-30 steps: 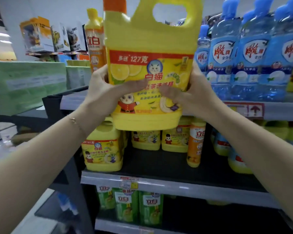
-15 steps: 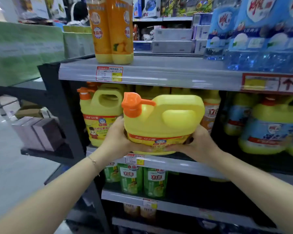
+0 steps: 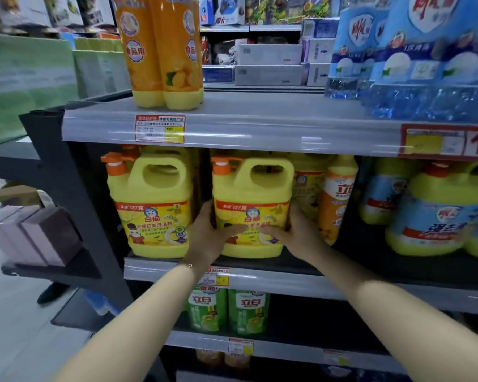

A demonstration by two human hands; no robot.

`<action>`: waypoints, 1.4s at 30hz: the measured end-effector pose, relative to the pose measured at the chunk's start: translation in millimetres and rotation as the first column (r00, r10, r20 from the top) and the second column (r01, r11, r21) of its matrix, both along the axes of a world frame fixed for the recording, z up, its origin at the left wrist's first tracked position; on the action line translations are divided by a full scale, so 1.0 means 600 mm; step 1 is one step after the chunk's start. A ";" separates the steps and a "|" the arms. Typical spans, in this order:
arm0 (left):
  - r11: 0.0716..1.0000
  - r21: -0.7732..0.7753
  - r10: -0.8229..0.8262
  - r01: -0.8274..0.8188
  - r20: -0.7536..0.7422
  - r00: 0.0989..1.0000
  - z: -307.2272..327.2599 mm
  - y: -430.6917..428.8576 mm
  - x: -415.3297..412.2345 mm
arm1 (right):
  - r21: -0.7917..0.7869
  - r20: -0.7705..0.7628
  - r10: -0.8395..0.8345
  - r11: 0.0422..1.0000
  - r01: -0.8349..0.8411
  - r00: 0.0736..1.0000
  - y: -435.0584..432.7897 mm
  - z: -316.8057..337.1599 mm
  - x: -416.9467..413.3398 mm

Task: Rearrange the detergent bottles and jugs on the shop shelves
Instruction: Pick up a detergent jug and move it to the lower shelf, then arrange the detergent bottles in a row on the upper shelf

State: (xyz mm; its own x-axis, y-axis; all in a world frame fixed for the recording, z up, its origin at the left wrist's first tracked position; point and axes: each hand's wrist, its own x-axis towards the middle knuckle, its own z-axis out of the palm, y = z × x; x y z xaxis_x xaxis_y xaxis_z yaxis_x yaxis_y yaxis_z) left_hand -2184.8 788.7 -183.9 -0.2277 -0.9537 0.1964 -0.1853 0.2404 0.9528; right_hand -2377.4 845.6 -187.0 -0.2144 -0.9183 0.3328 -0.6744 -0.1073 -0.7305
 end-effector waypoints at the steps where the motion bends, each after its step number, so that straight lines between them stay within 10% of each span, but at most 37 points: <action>1: 0.999 -0.001 0.032 -0.032 -0.008 0.999 -0.002 -0.003 -0.007 | -0.003 -0.001 -0.005 1.000 0.005 1.000 -0.007 0.001 0.002; 11: 0.935 -0.159 0.342 -0.317 0.167 0.925 -0.011 0.003 -0.070 | 0.031 -0.017 -0.169 0.985 0.169 0.986 -0.077 0.006 0.052; 20: 0.956 -0.294 0.061 0.024 0.277 0.959 -0.022 0.022 -0.133 | -0.292 -0.203 -0.204 0.946 0.140 0.958 0.057 0.020 -0.017; 29: 0.949 -0.066 -0.297 0.309 0.147 0.944 0.006 0.052 -0.301 | -0.107 -0.298 -0.257 0.966 0.235 0.919 0.132 0.052 -0.141; 35: 0.975 0.103 -0.199 0.197 0.017 0.980 0.013 0.045 -0.355 | -0.062 -0.349 -0.233 0.972 0.225 0.908 0.166 0.058 -0.175; 42: 0.918 -0.022 -0.397 0.397 -0.011 0.918 0.021 0.062 -0.261 | 0.103 -0.364 -0.117 0.981 0.165 0.924 0.166 0.072 -0.180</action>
